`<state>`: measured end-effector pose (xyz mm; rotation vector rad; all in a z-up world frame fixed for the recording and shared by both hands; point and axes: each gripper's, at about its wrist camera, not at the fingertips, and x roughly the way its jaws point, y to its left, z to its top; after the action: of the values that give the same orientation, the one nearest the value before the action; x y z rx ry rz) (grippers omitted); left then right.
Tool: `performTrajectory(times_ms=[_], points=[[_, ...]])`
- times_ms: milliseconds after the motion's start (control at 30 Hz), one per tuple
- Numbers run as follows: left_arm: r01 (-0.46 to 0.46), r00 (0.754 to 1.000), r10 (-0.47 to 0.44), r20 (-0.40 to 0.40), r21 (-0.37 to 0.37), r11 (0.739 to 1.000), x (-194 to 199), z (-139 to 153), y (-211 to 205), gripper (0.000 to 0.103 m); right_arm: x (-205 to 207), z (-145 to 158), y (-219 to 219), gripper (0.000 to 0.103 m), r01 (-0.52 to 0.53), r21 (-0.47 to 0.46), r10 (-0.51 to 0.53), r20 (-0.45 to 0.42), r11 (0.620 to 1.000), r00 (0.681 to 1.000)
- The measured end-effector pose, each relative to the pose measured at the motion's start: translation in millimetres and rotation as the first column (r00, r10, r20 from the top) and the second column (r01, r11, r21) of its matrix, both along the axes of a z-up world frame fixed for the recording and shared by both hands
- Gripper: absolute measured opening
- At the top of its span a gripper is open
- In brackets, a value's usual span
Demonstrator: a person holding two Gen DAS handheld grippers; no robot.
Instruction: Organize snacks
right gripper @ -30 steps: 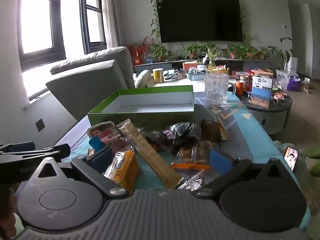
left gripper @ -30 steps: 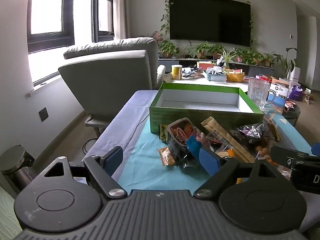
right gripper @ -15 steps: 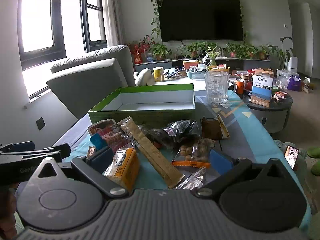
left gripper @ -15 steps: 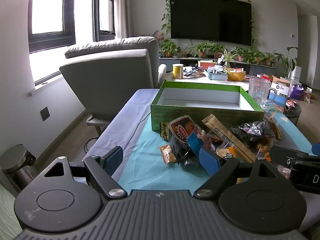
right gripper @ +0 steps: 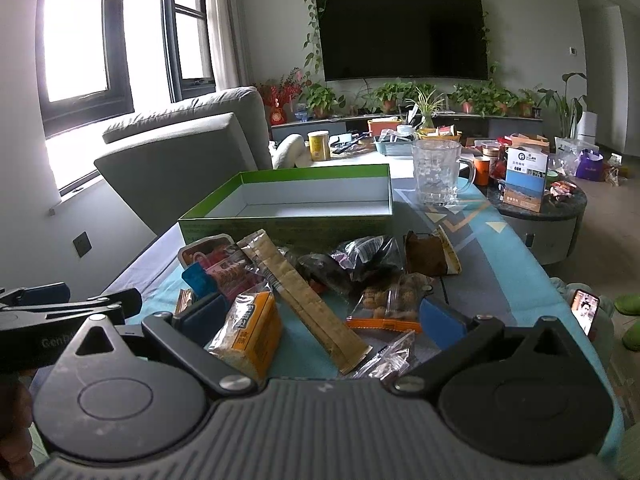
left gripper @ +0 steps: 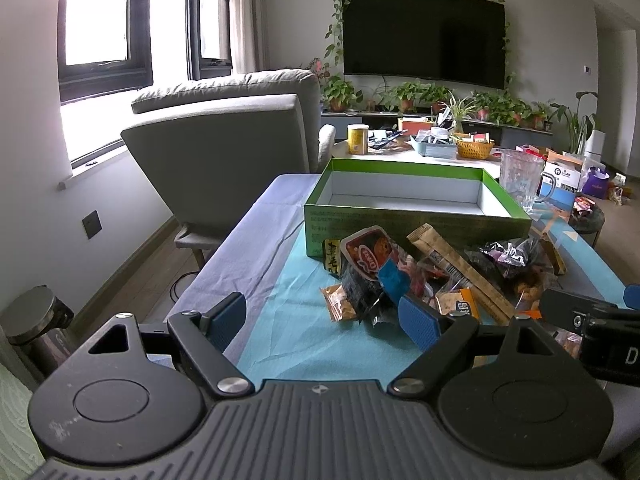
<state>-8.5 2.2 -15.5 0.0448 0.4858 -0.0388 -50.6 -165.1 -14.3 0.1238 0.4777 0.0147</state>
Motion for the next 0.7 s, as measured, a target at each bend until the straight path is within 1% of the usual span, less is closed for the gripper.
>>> performTrajectory(times_ms=[700], points=[[-0.024, 1.0, 0.024, -0.017, -0.007, 1.0, -0.3, -0.5, 2.4, 0.083, -1.4, -2.1, -0.9, 0.055, 0.002, 0.004, -0.002, -0.007, 1.0, 1.0]])
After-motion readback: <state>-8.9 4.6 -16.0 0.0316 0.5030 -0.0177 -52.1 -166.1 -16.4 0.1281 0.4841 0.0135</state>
